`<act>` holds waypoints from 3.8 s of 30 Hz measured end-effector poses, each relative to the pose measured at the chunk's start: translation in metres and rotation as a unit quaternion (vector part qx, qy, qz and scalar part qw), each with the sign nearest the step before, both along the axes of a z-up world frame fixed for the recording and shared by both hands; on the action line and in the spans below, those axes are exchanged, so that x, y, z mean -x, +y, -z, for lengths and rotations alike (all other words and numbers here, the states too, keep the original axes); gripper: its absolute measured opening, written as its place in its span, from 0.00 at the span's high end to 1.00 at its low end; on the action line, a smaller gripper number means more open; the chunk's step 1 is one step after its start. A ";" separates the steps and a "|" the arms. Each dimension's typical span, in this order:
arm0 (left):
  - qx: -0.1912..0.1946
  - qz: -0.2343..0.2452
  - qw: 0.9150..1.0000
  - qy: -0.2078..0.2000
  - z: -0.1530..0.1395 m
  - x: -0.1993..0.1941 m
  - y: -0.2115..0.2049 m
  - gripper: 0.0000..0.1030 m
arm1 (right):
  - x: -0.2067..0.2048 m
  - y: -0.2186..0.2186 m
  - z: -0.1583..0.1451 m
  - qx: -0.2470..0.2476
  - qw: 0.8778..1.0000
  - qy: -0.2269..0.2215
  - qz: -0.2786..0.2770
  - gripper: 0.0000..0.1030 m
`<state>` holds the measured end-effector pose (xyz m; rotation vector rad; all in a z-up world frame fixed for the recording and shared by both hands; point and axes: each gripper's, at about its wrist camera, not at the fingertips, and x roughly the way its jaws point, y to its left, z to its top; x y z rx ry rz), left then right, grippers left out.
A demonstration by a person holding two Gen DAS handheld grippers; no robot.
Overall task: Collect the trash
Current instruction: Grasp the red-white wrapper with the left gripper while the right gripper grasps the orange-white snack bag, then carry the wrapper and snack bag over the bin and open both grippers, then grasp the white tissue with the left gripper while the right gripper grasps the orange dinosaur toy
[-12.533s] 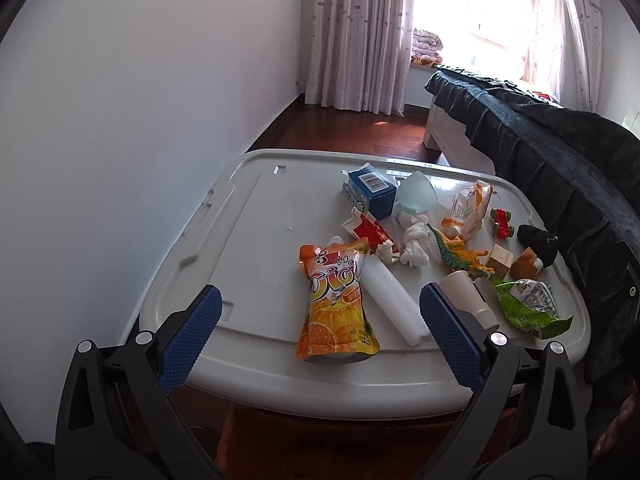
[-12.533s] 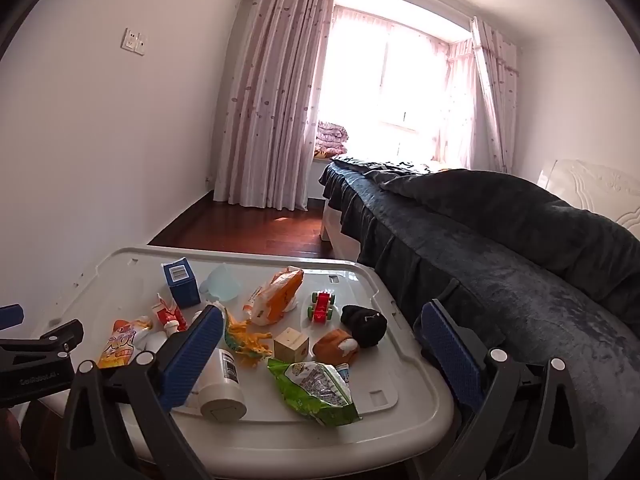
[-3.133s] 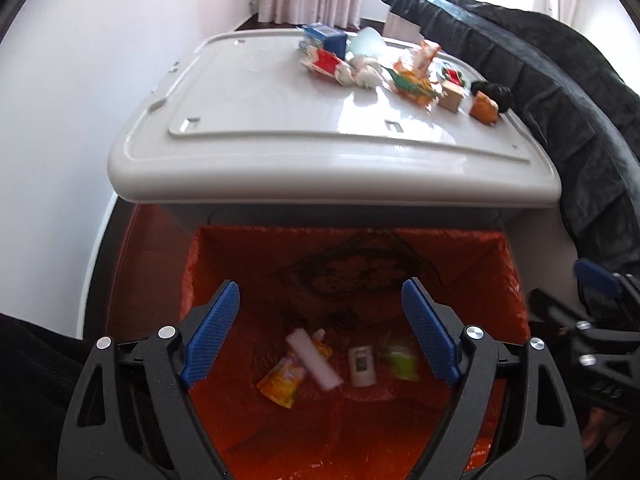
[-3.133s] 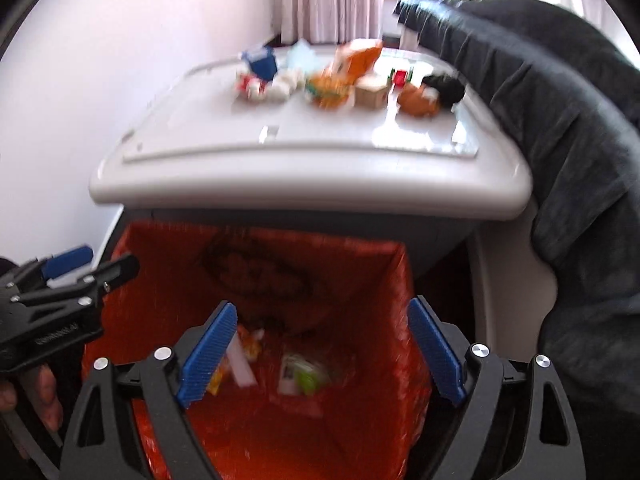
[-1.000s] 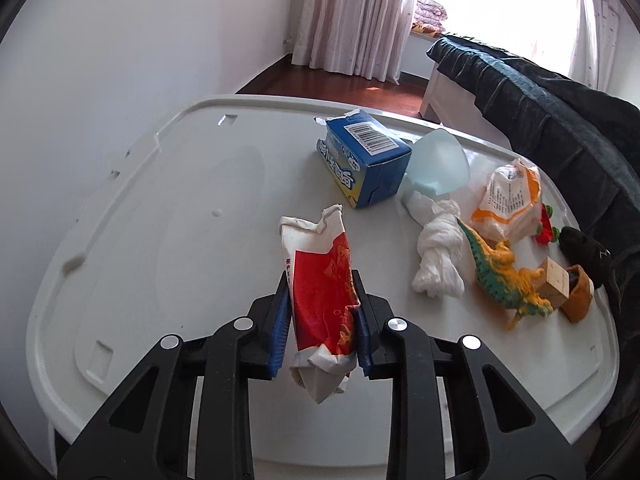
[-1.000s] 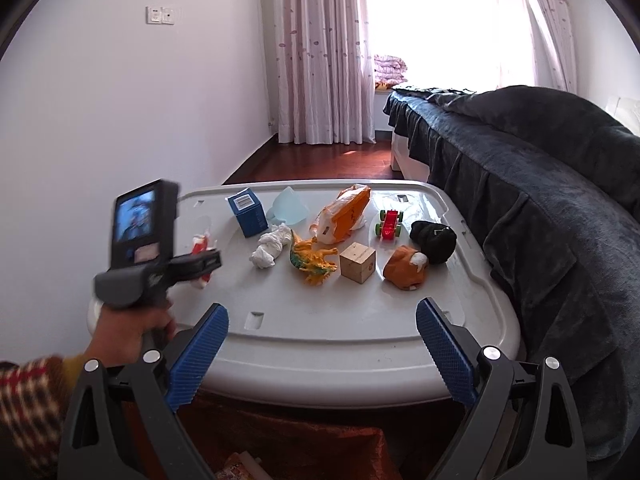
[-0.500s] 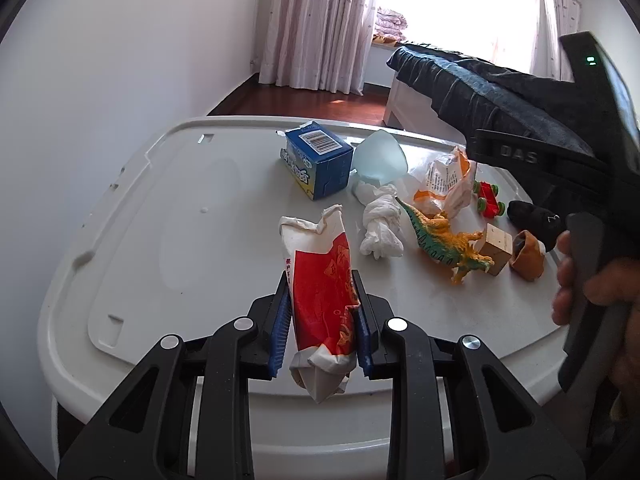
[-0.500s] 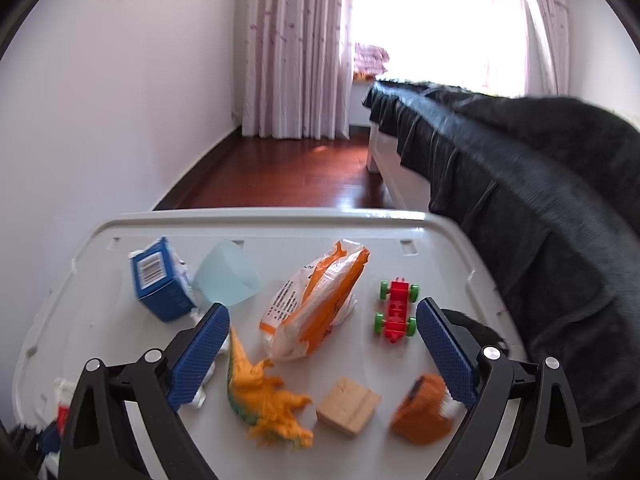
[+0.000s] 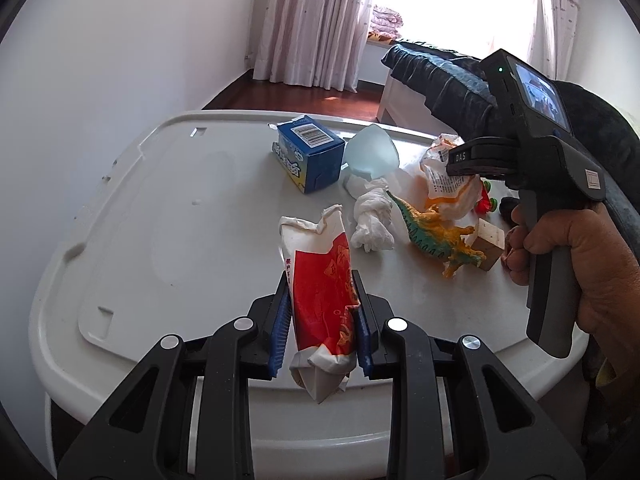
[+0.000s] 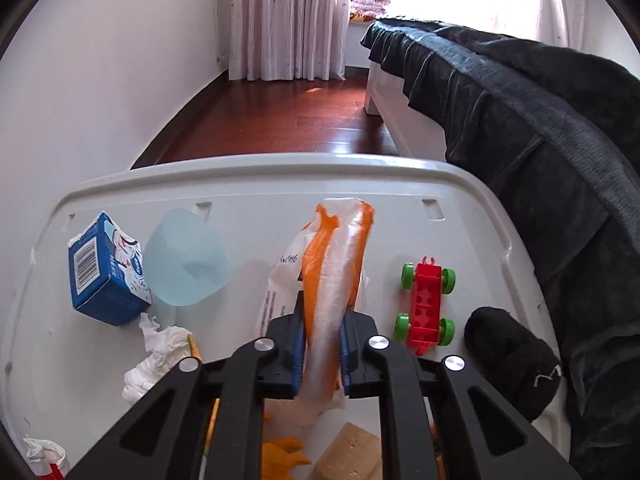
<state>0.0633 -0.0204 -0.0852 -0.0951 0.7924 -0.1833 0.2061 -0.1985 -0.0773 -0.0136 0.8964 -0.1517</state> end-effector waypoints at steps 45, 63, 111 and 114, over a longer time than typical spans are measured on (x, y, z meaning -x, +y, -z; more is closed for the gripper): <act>-0.031 0.085 0.995 0.048 -0.011 0.173 0.026 0.74 | 0.359 0.059 -0.007 -0.077 0.988 0.076 -0.115 0.89; -0.024 0.030 0.999 0.038 -0.015 0.177 0.039 0.16 | 0.367 0.051 -0.032 -0.026 0.995 -0.004 -0.091 0.21; -0.052 0.061 0.993 0.083 0.036 -0.104 -0.065 0.71 | 0.317 -0.003 -0.067 -0.080 0.992 -0.083 -0.055 0.15; -0.044 0.057 0.994 0.087 0.032 -0.099 -0.062 0.71 | 0.316 -0.004 -0.067 -0.082 0.992 -0.080 -0.054 0.15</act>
